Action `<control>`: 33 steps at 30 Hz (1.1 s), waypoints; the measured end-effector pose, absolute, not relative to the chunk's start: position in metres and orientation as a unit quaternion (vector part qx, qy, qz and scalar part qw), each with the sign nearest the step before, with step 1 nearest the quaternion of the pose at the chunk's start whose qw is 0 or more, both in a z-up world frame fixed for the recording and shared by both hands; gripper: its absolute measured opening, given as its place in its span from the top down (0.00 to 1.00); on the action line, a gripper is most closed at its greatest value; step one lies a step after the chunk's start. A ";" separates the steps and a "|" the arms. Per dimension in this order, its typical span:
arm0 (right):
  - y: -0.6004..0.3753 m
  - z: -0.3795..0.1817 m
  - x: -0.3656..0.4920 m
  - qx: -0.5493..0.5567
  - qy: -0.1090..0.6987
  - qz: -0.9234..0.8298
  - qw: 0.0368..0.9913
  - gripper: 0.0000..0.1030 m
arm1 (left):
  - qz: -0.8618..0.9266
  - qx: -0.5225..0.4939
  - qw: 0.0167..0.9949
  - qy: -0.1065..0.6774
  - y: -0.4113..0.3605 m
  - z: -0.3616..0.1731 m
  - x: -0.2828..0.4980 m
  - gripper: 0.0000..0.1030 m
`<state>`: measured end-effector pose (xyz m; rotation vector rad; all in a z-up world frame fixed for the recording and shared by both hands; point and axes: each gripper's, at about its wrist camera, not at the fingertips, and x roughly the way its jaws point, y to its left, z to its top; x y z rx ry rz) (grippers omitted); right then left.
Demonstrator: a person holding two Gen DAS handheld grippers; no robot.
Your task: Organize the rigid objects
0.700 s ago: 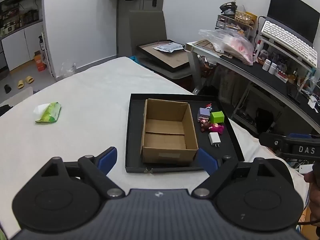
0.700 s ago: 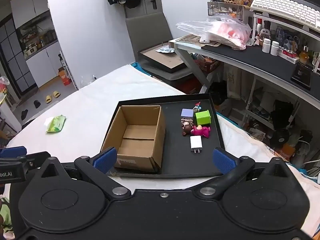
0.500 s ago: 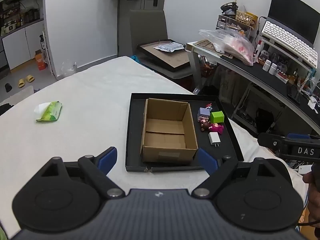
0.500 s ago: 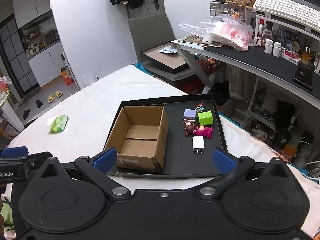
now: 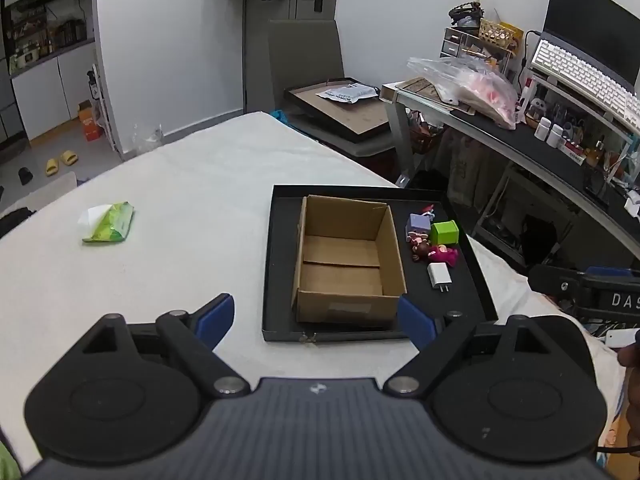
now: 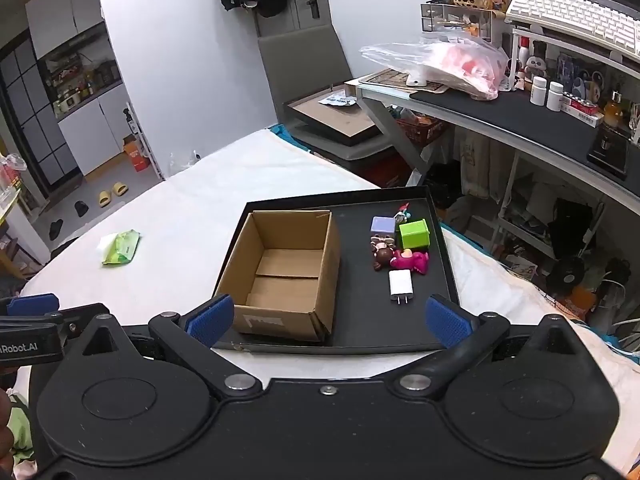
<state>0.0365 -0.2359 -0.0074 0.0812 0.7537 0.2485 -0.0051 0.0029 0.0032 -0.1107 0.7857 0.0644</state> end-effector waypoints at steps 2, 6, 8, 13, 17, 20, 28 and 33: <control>-0.237 -0.008 0.037 0.046 0.370 0.122 0.920 0.00 | 0.035 -0.056 0.921 0.384 0.004 0.002 -0.005 0.15; -0.239 -0.007 0.038 0.044 0.372 0.117 0.920 0.00 | 0.033 -0.057 0.922 0.383 0.003 0.002 -0.006 0.15; -0.240 -0.009 0.038 0.046 0.376 0.116 0.918 0.00 | 0.035 -0.057 0.922 0.382 0.003 0.003 -0.007 0.15; -0.238 -0.013 0.038 0.041 0.378 0.118 0.917 0.00 | 0.039 -0.051 0.924 0.377 0.001 0.004 -0.008 0.15; -0.239 -0.013 0.038 0.044 0.378 0.117 0.917 0.00 | 0.041 -0.053 0.923 0.379 0.001 0.004 -0.007 0.15; -0.241 -0.014 0.039 0.045 0.376 0.113 0.919 0.00 | 0.039 -0.055 0.922 0.381 0.002 0.003 -0.007 0.15; -0.246 -0.018 0.045 0.049 0.377 0.104 0.919 0.00 | 0.041 -0.056 0.920 0.385 0.002 0.000 -0.001 0.15; -0.251 -0.025 0.054 0.054 0.384 0.097 0.917 0.00 | 0.040 -0.057 0.918 0.390 0.001 -0.008 0.006 0.15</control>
